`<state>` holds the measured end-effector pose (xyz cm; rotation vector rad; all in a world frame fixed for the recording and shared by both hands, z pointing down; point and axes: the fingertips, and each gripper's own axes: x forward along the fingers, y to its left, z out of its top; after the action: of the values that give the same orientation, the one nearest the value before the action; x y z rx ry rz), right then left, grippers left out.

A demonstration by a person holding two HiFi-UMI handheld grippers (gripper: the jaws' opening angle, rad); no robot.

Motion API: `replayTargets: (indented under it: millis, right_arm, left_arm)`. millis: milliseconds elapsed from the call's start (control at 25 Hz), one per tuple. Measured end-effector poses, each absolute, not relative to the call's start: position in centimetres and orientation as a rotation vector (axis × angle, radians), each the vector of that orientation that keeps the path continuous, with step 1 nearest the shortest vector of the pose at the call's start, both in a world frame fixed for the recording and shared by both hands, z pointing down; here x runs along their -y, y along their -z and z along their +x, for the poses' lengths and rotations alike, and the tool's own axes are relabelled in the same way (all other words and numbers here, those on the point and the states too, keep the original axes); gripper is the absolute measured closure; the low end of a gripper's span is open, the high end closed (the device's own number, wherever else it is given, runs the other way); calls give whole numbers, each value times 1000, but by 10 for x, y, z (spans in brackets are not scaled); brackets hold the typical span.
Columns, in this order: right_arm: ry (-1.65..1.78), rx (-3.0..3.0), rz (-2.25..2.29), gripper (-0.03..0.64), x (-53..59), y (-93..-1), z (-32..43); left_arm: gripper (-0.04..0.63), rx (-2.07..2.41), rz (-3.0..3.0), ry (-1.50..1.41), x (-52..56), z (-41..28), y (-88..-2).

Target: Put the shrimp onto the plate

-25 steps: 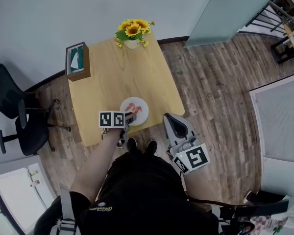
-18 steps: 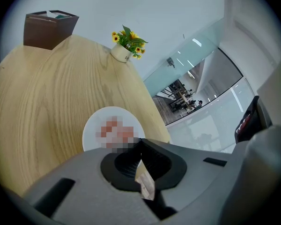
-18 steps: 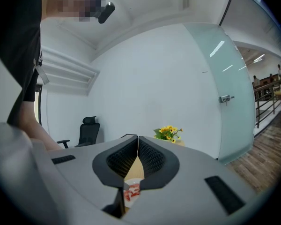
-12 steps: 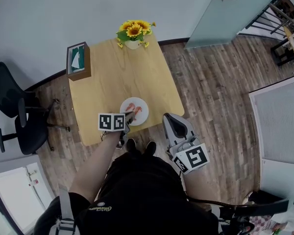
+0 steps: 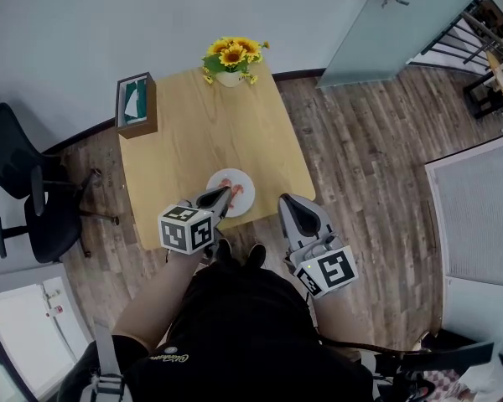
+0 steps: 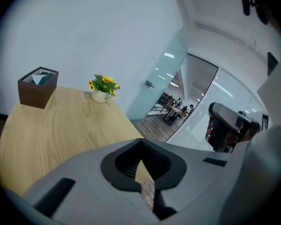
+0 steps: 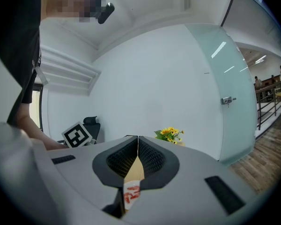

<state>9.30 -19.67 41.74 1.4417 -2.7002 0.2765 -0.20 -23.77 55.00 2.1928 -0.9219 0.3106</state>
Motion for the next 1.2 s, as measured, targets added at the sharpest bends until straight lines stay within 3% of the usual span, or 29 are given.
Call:
replayTargets:
  millis: [560,1200]
  right_arm:
    - [-272,2738,1402,611,202,-410,80]
    - [-310,2763,1396,611,205,-407,80]
  left_arm:
    - [592,1152,2622,-123,240,-9,-441]
    - [592,1240,2754,-51,233,-14,-410]
